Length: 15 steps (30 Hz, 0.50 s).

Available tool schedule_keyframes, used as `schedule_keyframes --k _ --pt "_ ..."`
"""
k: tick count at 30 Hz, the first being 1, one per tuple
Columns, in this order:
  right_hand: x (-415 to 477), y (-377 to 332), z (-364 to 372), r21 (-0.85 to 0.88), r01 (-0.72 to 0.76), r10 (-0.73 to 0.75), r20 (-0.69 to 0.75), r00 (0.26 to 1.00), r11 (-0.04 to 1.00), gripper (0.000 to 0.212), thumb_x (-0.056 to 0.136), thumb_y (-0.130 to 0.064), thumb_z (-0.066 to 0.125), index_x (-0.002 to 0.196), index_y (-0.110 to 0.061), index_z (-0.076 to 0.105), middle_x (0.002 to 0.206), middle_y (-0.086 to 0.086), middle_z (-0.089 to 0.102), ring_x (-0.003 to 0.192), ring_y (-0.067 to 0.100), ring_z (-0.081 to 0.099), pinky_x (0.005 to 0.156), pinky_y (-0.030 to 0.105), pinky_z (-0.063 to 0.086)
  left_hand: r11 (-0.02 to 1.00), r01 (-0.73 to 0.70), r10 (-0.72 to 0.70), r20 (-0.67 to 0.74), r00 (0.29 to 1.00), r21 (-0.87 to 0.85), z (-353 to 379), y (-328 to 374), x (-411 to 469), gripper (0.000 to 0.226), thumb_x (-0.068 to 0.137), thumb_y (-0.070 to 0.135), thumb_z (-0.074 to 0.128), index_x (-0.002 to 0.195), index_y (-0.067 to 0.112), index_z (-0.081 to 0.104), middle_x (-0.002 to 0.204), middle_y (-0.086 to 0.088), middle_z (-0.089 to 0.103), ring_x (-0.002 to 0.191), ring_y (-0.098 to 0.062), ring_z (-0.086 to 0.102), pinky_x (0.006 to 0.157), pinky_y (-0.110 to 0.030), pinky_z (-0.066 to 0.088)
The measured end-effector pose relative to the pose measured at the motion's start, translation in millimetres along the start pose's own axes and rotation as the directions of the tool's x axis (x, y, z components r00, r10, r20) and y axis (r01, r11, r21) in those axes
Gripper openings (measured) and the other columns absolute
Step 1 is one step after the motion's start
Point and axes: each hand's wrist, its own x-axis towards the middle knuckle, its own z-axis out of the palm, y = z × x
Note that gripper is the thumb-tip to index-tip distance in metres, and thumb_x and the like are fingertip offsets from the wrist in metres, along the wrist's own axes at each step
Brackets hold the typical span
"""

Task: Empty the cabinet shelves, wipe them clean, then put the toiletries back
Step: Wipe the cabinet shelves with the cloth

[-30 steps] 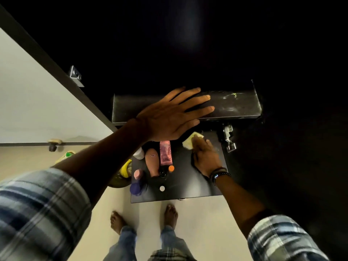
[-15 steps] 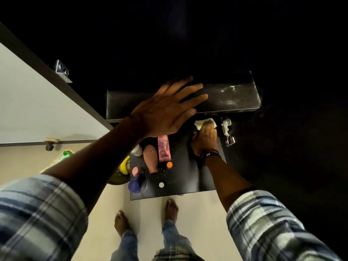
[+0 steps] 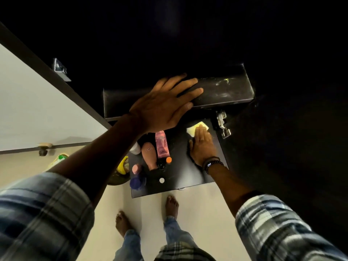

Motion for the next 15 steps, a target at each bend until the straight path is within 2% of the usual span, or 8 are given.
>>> schedule_keyframes --k 1,3,5,6,8,10,13,15 --pt "-10 3 5 -0.016 0.046 -0.047 -0.008 0.999 0.999 0.067 0.097 -0.038 0.018 0.145 0.007 0.027 0.152 0.025 0.027 0.143 0.037 0.024 0.118 0.043 0.014 1.0 0.003 -0.003 -0.002 1.0 0.0 0 -1 0 0.048 0.099 0.039 0.025 0.145 0.025 0.031 0.154 -0.001 0.027 0.141 -0.026 0.023 0.109 -0.045 0.024" --pt "-24 8 7 -0.022 -0.021 0.021 -0.028 0.999 1.0 0.07 0.098 -0.039 0.01 0.137 0.01 0.042 0.143 0.028 0.042 0.134 0.04 0.04 0.113 0.048 0.027 1.0 0.015 -0.015 -0.008 1.0 0.003 0 -3 -1 0.048 0.099 0.039 0.025 0.144 0.025 0.032 0.153 -0.001 0.028 0.14 -0.027 0.024 0.109 -0.046 0.024" --pt "-35 15 9 -0.042 -0.039 0.039 -0.007 0.999 0.998 0.073 0.1 -0.038 0.003 0.134 0.01 0.046 0.139 0.028 0.046 0.13 0.041 0.046 0.108 0.049 0.037 1.0 0.013 -0.013 0.0 1.0 0.009 1 -4 -1 0.048 0.099 0.039 0.024 0.145 0.026 0.03 0.154 0.0 0.026 0.141 -0.026 0.023 0.109 -0.046 0.024" --pt "-40 21 11 -0.081 0.023 -0.022 0.011 1.0 0.996 0.071 0.1 -0.038 0.004 0.134 0.008 0.046 0.139 0.026 0.047 0.129 0.039 0.047 0.106 0.049 0.04 1.0 0.009 -0.009 0.005 1.0 0.008 0 -4 0 0.048 0.099 0.039 0.024 0.145 0.026 0.029 0.154 -0.001 0.026 0.141 -0.026 0.023 0.109 -0.047 0.025" --pt "-42 29 10 -0.112 0.062 -0.061 0.011 0.998 0.992 0.066 0.101 -0.035 0.01 0.134 0.008 0.048 0.138 0.025 0.049 0.129 0.038 0.048 0.106 0.049 0.042 1.0 0.006 -0.006 0.004 1.0 0.009 0 -4 0 0.048 0.099 0.039 0.025 0.145 0.025 0.03 0.154 -0.002 0.027 0.14 -0.026 0.024 0.109 -0.047 0.025" --pt "-35 28 7 -0.091 -0.016 0.012 -0.04 0.999 0.996 0.062 0.098 -0.032 0.019 0.132 0.01 0.048 0.138 0.028 0.048 0.129 0.039 0.048 0.107 0.048 0.04 1.0 0.011 -0.011 -0.008 1.0 0.026 1 -5 -1 0.047 0.1 0.038 0.025 0.145 0.024 0.031 0.153 -0.002 0.028 0.14 -0.027 0.024 0.109 -0.046 0.024" --pt "-17 22 8 -0.071 0.171 -0.168 0.042 0.985 0.983 0.057 0.094 -0.03 0.029 0.133 0.006 0.049 0.137 0.024 0.051 0.126 0.038 0.051 0.103 0.049 0.044 1.0 -0.007 0.007 -0.009 1.0 0.019 1 -3 0 0.047 0.099 0.038 0.026 0.144 0.024 0.031 0.153 -0.003 0.028 0.14 -0.027 0.024 0.109 -0.046 0.024" --pt "6 24 -1 -0.077 0.176 -0.173 0.041 0.984 0.981 0.06 0.093 -0.031 0.026 0.136 0.005 0.046 0.139 0.024 0.049 0.126 0.04 0.05 0.103 0.048 0.042 1.0 -0.004 0.004 -0.014 1.0 0.018 1 -4 -1 0.047 0.099 0.037 0.027 0.144 0.024 0.032 0.153 -0.003 0.029 0.139 -0.027 0.025 0.108 -0.046 0.025"
